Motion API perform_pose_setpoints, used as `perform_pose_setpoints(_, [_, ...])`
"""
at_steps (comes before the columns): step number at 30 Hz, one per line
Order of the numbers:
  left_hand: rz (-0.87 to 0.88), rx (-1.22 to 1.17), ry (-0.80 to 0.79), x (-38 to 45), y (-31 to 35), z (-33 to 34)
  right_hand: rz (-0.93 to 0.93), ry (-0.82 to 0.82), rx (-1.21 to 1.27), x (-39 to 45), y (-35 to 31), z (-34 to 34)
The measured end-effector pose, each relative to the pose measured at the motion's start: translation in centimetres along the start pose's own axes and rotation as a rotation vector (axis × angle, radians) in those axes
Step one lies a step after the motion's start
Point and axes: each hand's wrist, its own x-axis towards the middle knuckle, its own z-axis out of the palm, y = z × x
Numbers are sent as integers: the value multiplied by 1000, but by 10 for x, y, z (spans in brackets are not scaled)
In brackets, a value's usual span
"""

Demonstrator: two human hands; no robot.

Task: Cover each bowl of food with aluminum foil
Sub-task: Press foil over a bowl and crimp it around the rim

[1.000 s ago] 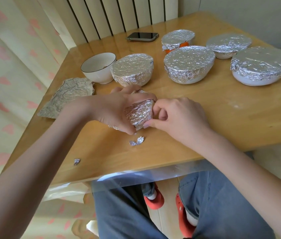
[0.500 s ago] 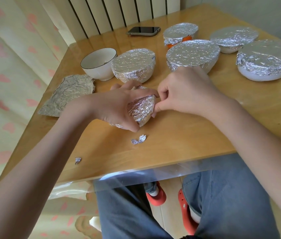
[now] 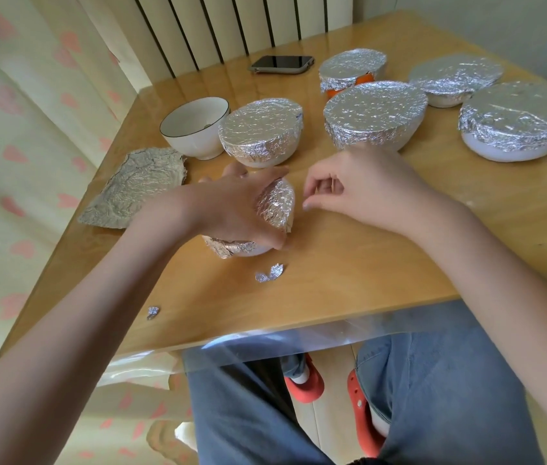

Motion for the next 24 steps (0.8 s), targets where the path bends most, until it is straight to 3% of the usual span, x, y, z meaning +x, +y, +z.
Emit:
perform_pose_setpoints(4, [9,-11,-10,-12,-3,-1,46,-23,32,-22,-8,6])
perform_pose_setpoints(8, [251,129,3,-9,-15,-2,89,7,21,-19,-21,20])
perform_pose_setpoints(10, [311,82,-13,-5,-16,0,105,13,38,-14,-22,24])
perform_pose_setpoints(19, [391,-4,48,1,-20,7,7,-149,382,8,-2,22])
perform_pose_setpoints(24, [395,-31,49,-2,-18,6,3,-61,120,16,-2,12])
